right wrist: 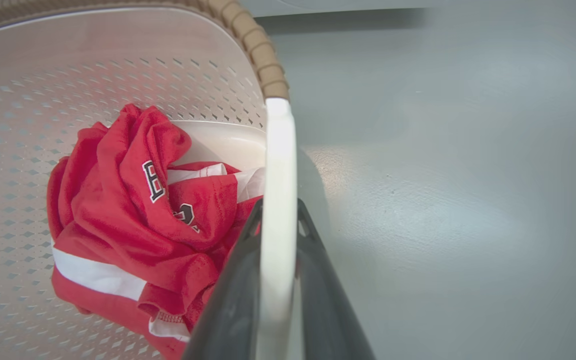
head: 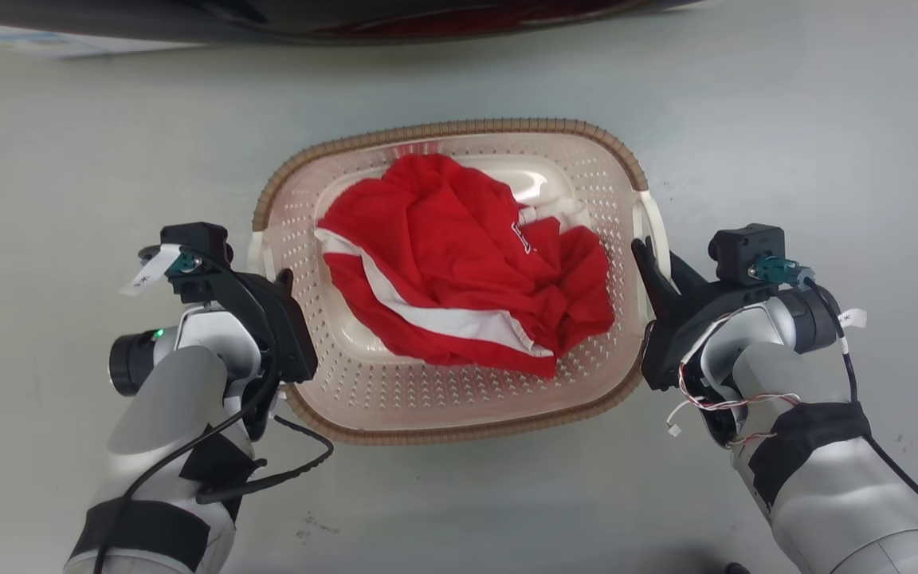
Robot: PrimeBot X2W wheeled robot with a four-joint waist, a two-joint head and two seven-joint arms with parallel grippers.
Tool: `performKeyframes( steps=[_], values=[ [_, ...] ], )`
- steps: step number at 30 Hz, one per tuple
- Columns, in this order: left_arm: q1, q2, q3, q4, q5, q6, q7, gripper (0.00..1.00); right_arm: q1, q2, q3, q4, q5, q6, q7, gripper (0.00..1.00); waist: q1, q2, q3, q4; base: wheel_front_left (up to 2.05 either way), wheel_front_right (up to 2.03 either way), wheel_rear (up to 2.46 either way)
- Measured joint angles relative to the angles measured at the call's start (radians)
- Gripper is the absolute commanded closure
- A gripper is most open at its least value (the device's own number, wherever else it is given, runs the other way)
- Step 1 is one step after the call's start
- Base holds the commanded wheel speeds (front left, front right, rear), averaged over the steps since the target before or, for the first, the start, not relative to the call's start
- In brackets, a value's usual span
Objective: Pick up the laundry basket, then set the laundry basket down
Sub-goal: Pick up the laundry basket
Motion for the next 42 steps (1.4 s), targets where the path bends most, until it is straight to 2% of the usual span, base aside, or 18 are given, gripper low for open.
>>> performKeyframes(
  steps=[14,27,42],
  values=[
    [0.006,-0.017,0.002,0.102,-0.047,-0.034,0.077,1.0,0.0,0.015,0.007,0.125,0.037,0.019,0.072,1.0,0.0,0.0,-0.14,0.003,0.0,0.0,0.0],
    [0.034,-0.024,0.005,0.143,-0.089,-0.044,0.176,1.0,0.015,0.029,0.014,0.211,0.081,0.032,0.16,1.0,-0.0001,-0.0001,-0.287,-0.003,0.0,0.0,0.0],
    [0.095,-0.023,0.008,0.165,-0.114,-0.051,0.3,1.0,0.079,0.038,0.041,0.232,0.144,0.035,0.251,1.0,0.0,0.0,-0.465,0.004,0.0,0.0,0.0]
  ],
)
